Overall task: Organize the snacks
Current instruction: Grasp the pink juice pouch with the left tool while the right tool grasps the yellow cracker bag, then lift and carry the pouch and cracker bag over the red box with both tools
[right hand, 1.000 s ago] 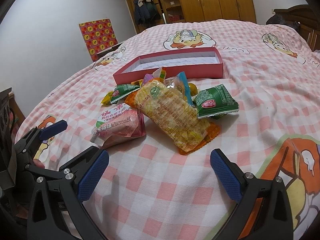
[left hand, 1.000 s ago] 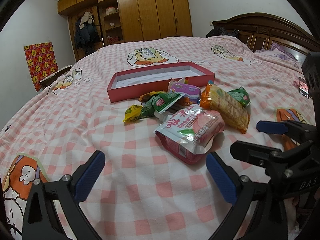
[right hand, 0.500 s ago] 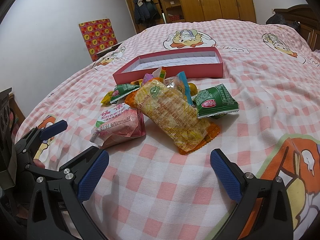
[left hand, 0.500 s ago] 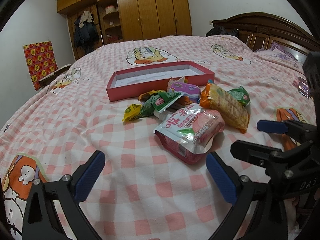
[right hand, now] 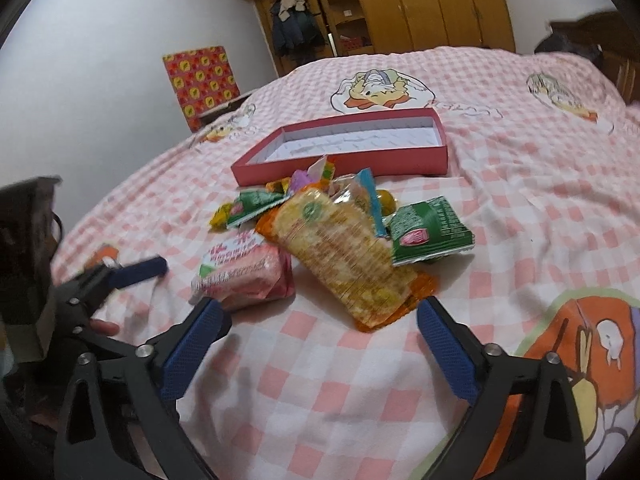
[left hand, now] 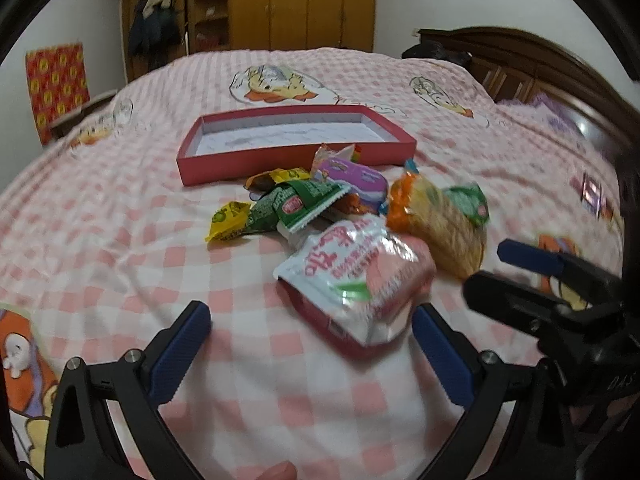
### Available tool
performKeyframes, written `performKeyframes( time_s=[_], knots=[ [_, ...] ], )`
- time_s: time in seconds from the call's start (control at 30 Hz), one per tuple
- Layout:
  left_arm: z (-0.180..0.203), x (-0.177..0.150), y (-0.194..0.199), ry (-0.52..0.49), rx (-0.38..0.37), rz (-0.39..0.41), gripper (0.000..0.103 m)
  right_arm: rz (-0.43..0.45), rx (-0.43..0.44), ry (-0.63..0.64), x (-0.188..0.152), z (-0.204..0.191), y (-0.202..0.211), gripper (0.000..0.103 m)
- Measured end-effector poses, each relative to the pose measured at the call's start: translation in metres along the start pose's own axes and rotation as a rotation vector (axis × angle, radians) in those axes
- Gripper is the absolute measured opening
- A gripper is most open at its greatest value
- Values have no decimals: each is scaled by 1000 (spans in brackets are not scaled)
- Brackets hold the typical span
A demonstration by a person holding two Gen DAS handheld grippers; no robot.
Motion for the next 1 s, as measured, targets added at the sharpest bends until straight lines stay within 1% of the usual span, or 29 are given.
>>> performKeyframes(
  time_s=[0.07, 0.13, 0.17, 0.2, 0.23, 0.27, 0.33, 0.43, 0.47, 0.5, 0.53, 0.57, 0.63, 0.67, 0.7, 0.73, 0.8, 0.83, 0.93, 1.0],
  knots=[
    [1, 6, -3, 22, -30, -5, 103, 17, 2, 12, 7, 2, 4, 89],
    [3, 11, -9, 37, -56, -18, 103, 26, 4, 59, 15, -1, 5, 79],
    [3, 13, -12, 43, -60, -22, 103, 29, 18, 95, 20, -6, 5, 76],
    [1, 14, -16, 54, -65, -28, 103, 34, 21, 134, 24, -11, 4, 69],
    [0, 15, -20, 69, -72, -35, 103, 37, 14, 160, 27, -13, 3, 65],
    [-2, 16, -23, 78, -78, -43, 102, 33, 11, 189, 31, -15, -1, 65],
    [-4, 15, -29, 90, -80, -57, 101, 15, 25, 207, 33, -13, -9, 64],
    [-4, 16, -32, 68, -75, -51, 98, -24, 42, 196, 30, -2, -22, 64],
    [-4, 16, -33, 65, -78, -49, 96, -36, 63, 185, 29, 0, -24, 64],
    [-4, 17, -33, 71, -84, -44, 93, -37, 63, 183, 29, 2, -25, 64],
    [-5, 18, -32, 84, -97, -35, 91, -43, 49, 193, 27, 2, -27, 64],
    [-5, 19, -32, 95, -107, -31, 85, -53, 32, 206, 24, 2, -30, 64],
    [-7, 20, -29, 104, -117, -19, 82, -63, 8, 224, 20, 0, -32, 63],
    [-7, 20, -28, 107, -122, -7, 82, -56, -2, 233, 21, -1, -32, 62],
    [-8, 19, -26, 113, -124, 3, 81, -49, -2, 241, 21, -3, -30, 59],
    [-10, 19, -24, 122, -117, 11, 81, -47, -3, 243, 20, -3, -30, 52],
    [-10, 18, -20, 138, -122, 19, 81, -44, -4, 243, 19, -4, -29, 48],
    [-11, 16, -17, 149, -132, 25, 81, -41, -4, 245, 19, -4, -29, 44],
    [-15, 13, -10, 161, -112, 44, 81, -32, -2, 250, 19, -5, -28, 39],
    [-17, 8, -9, 160, -99, 43, 81, -30, -2, 251, 19, -5, -27, 39]
  ],
)
Point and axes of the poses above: each gripper's, at about its wrist camera, not at the fingertips, and y roughly against the way its jaws point, z to its right, x to its top, the point moved 10 cm from there along -y, roughly the way its jaws point, and after that the axes turned 4 degrees about -z, right-handed, at the moved point
